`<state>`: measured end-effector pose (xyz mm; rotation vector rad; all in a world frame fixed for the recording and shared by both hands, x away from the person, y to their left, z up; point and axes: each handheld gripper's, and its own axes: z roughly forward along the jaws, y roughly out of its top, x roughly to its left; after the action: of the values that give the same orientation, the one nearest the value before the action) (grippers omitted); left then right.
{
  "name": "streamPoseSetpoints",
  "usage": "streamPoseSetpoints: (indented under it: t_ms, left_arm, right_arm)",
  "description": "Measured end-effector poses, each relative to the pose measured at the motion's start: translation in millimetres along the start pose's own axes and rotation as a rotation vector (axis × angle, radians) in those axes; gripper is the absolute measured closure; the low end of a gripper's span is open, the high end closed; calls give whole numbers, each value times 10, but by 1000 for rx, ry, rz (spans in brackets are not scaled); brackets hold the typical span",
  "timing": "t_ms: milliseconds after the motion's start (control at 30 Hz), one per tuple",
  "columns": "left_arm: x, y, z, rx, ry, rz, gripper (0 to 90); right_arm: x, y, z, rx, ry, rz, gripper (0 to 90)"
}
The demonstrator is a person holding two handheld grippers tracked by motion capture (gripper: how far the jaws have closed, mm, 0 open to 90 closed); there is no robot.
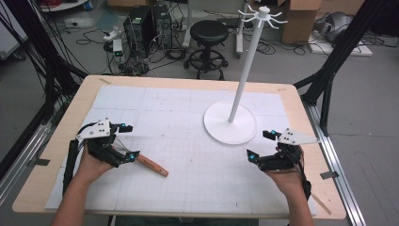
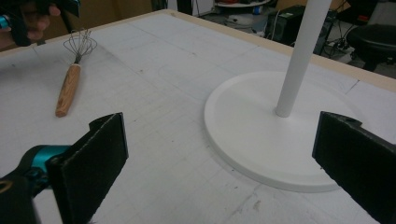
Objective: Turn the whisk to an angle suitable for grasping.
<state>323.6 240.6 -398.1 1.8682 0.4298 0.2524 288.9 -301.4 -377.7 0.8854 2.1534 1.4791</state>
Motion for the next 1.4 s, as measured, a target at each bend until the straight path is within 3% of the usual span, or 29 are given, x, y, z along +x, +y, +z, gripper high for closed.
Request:
streamPoseSetpoints:
  t_ms: [333,700,933,1400]
  left_arm:
    - [-35,12,19,8,-4,14,19]
    - [-32,141,-28,56,-13,53,19]
    - [-15,155,84,122,-25,68,19]
    - [-80,311,164,163,-68,119,20]
  right_arm:
    - [-10,-28,-35,7,-5,9,23]
    - [26,-19,46,30,6,1,23]
    - [33,-2,16,16,6,-2,23]
    - [21,-6,10,14,3,0,23]
